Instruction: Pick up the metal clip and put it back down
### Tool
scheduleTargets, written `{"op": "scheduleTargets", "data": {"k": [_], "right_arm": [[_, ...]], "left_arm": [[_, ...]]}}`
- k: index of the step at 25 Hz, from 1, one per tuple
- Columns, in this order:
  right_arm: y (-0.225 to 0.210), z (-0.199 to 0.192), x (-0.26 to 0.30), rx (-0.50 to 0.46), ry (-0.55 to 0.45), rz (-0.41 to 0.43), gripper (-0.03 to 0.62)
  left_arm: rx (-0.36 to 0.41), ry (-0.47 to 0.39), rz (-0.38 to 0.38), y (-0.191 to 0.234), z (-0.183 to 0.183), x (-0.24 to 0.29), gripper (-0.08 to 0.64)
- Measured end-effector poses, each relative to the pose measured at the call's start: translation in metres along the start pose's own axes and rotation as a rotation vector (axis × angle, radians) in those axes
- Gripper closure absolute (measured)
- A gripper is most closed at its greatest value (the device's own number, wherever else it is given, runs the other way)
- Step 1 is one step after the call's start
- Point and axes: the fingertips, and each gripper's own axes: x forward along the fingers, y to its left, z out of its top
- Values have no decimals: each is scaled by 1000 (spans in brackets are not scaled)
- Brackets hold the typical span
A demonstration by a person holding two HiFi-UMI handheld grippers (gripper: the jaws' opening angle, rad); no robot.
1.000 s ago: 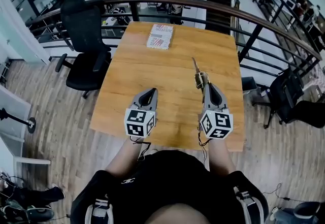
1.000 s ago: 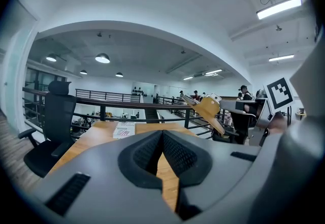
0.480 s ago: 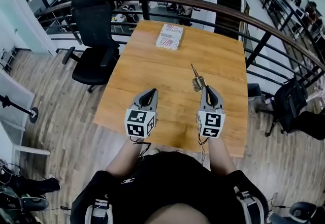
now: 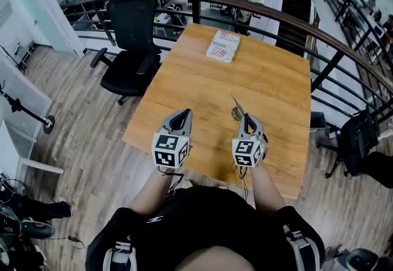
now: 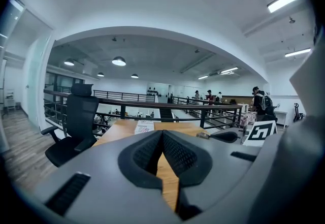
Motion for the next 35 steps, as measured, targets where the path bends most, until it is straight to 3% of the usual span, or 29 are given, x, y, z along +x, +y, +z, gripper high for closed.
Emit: {"op": "scheduleTargets", "data": {"k": [5,13,20,25,27,30,34,35], "right_arm": [[26,-42,17,-100,95,33,572],[48,-95,23,-237,213,62,574],[72,-134,22,-323,304,71,574],[75,-160,25,-329,365,108,563],[82,-171,22,-288,407,150,483],[87,-167,15,-134,407,155,419],[70,-122,14,125,297,115,427],[60,-108,14,190,265,95,471]], "left_arm": [[-21,9,30,7,-11,-1,546],[-38,35,13,-2,-28,-10,546],[-35,10,18,8,-30,-27,546],[-42,23,-1,-2,-31,-16,546],[-35,26,-14,-6,-31,-16,546],[-26,24,-30,-1,-33,-21,546],[-29,23,-37,9,-32,-15,546],[-31,23,-40,10,-32,-11,546]]}}
